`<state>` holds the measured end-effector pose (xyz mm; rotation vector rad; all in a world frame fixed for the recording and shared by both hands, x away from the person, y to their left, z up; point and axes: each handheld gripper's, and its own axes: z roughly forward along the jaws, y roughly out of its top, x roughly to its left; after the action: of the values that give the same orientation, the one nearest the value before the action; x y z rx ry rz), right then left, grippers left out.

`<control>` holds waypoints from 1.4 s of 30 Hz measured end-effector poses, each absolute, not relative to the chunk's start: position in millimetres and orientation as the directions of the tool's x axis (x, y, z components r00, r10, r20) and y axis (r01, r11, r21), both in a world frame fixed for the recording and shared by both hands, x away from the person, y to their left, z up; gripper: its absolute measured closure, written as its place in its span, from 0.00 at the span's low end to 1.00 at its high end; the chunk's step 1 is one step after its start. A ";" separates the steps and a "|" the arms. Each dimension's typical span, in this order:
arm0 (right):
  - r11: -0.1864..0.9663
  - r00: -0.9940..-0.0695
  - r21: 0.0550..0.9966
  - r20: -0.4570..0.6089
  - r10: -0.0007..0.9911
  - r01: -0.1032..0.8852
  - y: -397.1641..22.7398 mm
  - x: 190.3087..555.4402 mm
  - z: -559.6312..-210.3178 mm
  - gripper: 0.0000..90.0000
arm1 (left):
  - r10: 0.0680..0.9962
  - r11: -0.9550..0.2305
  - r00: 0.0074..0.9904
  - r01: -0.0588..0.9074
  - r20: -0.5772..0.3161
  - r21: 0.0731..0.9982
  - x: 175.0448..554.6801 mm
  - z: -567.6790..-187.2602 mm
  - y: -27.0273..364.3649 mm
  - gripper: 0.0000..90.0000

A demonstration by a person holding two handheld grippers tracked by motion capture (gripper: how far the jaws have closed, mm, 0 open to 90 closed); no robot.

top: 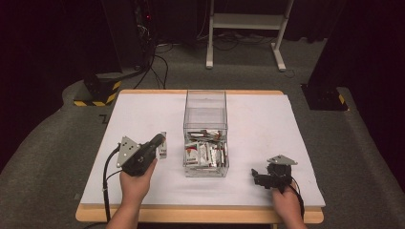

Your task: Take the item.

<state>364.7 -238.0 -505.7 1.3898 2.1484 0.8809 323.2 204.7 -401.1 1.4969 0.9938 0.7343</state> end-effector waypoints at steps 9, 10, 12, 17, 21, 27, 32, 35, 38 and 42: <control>0.295 -0.404 0.708 -0.014 0.915 0.642 -238.1 364.8 -505.4 0.11 | 0.901 -0.008 0.426 0.200 -0.080 0.980 324.0 -406.6 215.2 1.00; 0.294 -0.405 0.709 -0.013 0.914 0.641 -238.3 364.9 -505.5 0.11 | 0.902 -0.005 0.424 0.202 -0.083 0.979 324.3 -407.3 216.3 1.00; 0.290 -0.404 0.709 -0.008 0.915 0.643 -238.4 364.9 -505.4 0.11 | 0.904 -0.002 0.419 0.205 -0.087 0.979 324.9 -408.7 218.1 1.00; 0.289 -0.403 0.709 -0.007 0.915 0.643 -238.4 365.0 -505.3 0.11 | 0.906 -0.003 0.414 0.212 -0.087 0.977 326.5 -412.0 223.0 1.00; 0.290 -0.403 0.708 -0.008 0.915 0.644 -238.3 365.0 -505.2 0.11 | 0.910 -0.005 0.405 0.223 -0.088 0.975 327.1 -414.9 228.0 0.99; 0.288 -0.409 0.709 0.000 0.913 0.644 -239.6 365.6 -505.1 0.11 | 0.920 -0.014 0.385 0.238 -0.081 0.971 326.0 -419.0 237.3 1.00; 0.290 -0.409 0.707 -0.001 0.912 0.645 -239.3 365.7 -505.1 0.10 | 0.929 -0.015 0.362 0.257 -0.082 0.966 327.4 -422.2 246.2 1.00; 0.292 -0.409 0.705 -0.002 0.912 0.647 -238.4 365.7 -505.2 0.10 | 0.937 -0.026 0.343 0.269 -0.071 0.963 331.0 -424.9 252.5 1.00; 0.294 -0.411 0.704 -0.002 0.911 0.646 -238.4 365.8 -505.2 0.10 | 0.940 -0.028 0.335 0.275 -0.069 0.961 333.2 -426.2 255.6 1.00; 0.294 -0.411 0.704 -0.002 0.911 0.647 -238.4 365.9 -505.1 0.10 | 0.945 -0.042 0.322 0.283 -0.054 0.958 340.5 -427.5 261.9 1.00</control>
<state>365.9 -238.4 -505.1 1.3958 2.1635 0.8886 340.5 261.9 -427.5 1.5515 1.1580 0.8010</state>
